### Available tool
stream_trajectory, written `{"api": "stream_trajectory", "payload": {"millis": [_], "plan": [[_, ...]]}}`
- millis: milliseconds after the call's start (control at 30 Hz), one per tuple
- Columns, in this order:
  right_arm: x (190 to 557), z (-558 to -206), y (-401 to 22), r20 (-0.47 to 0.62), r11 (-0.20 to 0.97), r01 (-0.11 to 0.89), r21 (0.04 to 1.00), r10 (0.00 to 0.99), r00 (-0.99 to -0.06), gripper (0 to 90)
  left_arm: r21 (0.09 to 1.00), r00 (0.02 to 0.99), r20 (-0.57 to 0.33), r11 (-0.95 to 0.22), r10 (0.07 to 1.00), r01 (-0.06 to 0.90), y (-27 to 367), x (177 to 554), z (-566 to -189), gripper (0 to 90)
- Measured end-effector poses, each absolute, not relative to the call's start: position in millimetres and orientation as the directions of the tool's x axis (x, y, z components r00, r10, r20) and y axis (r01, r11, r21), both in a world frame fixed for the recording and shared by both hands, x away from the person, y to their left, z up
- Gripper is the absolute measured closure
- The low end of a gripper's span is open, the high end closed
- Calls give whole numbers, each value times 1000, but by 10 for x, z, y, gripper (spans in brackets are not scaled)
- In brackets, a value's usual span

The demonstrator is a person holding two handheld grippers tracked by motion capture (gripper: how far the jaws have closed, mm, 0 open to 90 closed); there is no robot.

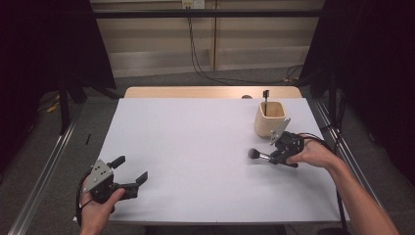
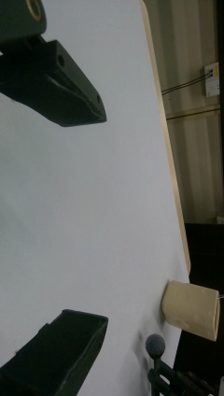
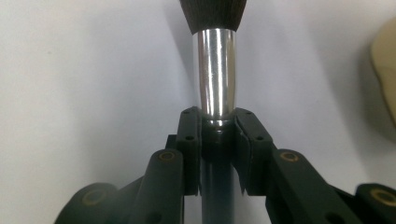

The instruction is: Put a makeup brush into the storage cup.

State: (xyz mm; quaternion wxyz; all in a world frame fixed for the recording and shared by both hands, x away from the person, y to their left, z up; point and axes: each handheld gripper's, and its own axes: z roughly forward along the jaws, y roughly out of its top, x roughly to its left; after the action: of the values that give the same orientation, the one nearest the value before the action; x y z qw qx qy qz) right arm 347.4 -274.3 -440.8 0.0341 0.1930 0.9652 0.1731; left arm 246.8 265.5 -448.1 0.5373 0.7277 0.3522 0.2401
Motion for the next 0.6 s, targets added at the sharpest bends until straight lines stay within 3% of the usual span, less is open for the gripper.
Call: {"api": "stream_trajectory", "payload": {"millis": [267,600], "plan": [[3417,-4345,-2768,-70,815,361,453,436,-897,741,951,636,-29,-174,771,255,2658,2471,-4482,40],[3323,-4339,-2861,-21,695,410,591,521,-853,741,952,636,-29,-173,771,253,2661,2469,-4480,40]]}}
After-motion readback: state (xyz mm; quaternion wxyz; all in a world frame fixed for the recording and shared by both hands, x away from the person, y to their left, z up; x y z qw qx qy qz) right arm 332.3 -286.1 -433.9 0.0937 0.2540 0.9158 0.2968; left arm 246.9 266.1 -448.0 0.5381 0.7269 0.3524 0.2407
